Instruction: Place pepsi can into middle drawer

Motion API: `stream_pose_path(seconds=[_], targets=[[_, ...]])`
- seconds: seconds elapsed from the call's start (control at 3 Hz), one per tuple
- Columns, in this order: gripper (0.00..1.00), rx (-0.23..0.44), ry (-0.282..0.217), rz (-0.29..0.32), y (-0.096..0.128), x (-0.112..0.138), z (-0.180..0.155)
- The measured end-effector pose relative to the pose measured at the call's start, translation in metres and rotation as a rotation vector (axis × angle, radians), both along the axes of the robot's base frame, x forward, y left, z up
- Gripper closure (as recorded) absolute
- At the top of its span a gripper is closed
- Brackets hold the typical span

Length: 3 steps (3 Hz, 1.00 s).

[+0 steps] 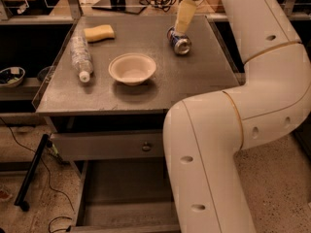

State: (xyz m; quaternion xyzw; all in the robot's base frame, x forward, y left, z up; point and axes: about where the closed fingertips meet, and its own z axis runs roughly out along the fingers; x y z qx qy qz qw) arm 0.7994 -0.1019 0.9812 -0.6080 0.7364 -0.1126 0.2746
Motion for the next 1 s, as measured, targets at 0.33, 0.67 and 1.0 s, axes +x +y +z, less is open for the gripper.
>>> stream_pose_path(seconds=[0.33, 0.67, 1.0], targets=[[0.0, 0.041, 0.044, -0.006, -0.025, 0.009, -0.041], [0.0, 0.042, 0.046, -0.006, -0.024, 0.01, -0.042], [0.0, 0.075, 0.041, 0.011, -0.003, 0.019, -0.049]])
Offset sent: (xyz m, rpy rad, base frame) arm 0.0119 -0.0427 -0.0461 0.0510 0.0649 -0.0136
